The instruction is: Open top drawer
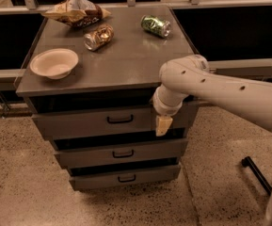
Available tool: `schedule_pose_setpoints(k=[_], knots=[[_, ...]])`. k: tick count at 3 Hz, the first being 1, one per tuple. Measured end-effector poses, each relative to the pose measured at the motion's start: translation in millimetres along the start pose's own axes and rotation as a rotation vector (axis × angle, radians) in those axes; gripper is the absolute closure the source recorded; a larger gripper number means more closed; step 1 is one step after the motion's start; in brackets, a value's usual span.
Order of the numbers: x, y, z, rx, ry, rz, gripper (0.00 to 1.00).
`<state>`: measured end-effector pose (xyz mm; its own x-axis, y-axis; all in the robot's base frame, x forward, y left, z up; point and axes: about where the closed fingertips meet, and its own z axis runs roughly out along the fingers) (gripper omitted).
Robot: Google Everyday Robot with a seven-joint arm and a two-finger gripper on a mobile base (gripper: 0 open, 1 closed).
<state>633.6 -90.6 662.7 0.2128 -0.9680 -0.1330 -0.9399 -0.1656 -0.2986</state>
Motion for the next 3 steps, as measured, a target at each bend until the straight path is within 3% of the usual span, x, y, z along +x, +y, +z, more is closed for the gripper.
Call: schedule_pose_setpoints(k=[1, 2, 3], knots=[[-0.8, 15.1, -9.0, -0.039, -0.073, -0.007, 0.49], [-5.1, 31.6, -15.2, -0.074, -0.111, -0.02, 0.56], [-5.7, 29.5, -16.8, -0.074, -0.111, -0.02, 0.55]])
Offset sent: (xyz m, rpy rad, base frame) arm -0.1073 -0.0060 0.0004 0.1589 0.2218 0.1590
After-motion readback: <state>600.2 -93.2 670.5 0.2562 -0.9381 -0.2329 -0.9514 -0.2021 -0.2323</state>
